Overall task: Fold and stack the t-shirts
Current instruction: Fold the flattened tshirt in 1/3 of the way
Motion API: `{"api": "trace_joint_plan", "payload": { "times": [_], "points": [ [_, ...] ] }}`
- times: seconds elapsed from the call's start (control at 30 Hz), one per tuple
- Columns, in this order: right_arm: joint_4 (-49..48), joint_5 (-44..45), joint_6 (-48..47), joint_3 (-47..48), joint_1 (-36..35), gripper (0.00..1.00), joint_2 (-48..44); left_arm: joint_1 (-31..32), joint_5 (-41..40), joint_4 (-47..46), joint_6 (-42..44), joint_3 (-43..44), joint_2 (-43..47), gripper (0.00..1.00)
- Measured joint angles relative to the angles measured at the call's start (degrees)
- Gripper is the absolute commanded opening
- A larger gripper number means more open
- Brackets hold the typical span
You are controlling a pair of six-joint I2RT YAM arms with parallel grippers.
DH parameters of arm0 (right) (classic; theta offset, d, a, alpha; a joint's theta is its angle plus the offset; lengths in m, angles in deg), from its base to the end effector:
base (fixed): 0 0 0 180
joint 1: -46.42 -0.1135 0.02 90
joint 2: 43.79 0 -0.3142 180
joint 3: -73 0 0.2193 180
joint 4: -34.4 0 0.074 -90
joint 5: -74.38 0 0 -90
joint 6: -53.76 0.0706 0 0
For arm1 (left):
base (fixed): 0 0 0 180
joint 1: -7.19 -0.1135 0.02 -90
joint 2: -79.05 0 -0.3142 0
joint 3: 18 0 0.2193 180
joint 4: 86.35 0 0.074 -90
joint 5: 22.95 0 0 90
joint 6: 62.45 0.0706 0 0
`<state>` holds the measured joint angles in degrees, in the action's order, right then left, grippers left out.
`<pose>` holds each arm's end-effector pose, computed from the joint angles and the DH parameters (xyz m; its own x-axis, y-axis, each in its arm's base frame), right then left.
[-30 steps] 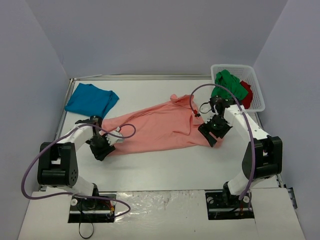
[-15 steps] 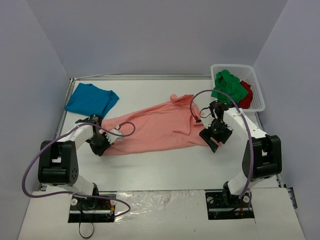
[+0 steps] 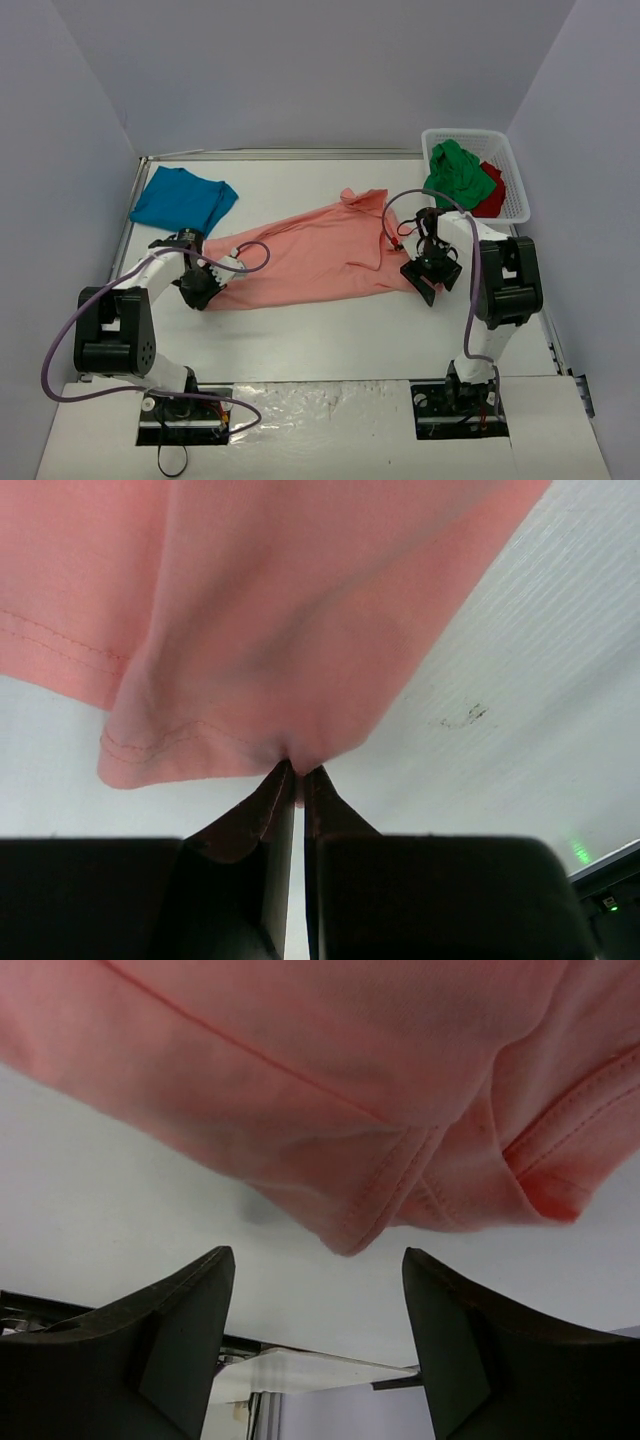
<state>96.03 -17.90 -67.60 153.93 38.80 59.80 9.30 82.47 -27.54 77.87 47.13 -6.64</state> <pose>0.3075 0.0440 0.1906 -0.7712 -0.6278 -0.1056 -0.6298 0.7766 -0.0180 0.2271 -0.0272 0.2102 -0.5621 0.7631 -0.3189 0.8099 0.5861 -0.0249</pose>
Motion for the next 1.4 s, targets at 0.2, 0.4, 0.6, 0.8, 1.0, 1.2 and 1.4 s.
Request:
{"api": "trace_joint_plan", "payload": {
  "times": [0.2, 0.4, 0.6, 0.8, 1.0, 1.2, 1.4],
  "points": [
    [-1.95, -0.02, 0.02, 0.11, 0.85, 0.57, 2.45, 0.0, 0.02, 0.0, -0.02, -0.15, 1.38, 0.02],
    [-3.02, -0.04, 0.35, 0.2, 0.85, 0.14, 2.91, 0.0, 0.24, -0.02, -0.07, -0.2, 1.73, 0.02],
    [-3.37, 0.09, 0.46, 0.2, 0.96, 0.0, 2.8, 0.0, 0.46, -0.02, -0.13, -0.2, 1.77, 0.02],
    [-3.28, 0.42, 0.22, 0.02, 2.4, 0.0, -0.57, 0.0, 0.24, -0.17, -0.13, -0.2, 1.77, 0.02],
    [-2.45, 0.35, -0.46, 0.07, 5.81, 0.0, -6.75, -0.04, 0.0, -0.2, -0.11, -0.2, 2.8, 0.03],
    [-1.09, -0.28, -1.14, 0.07, 6.58, 0.0, -8.68, -0.61, 0.17, 0.61, -0.13, 0.13, 6.27, 0.02],
    [-0.94, -1.53, -1.95, 0.07, 6.71, 0.0, -8.39, -0.7, 0.17, 0.92, -0.35, 0.7, 7.56, 0.02]
  ]
}}
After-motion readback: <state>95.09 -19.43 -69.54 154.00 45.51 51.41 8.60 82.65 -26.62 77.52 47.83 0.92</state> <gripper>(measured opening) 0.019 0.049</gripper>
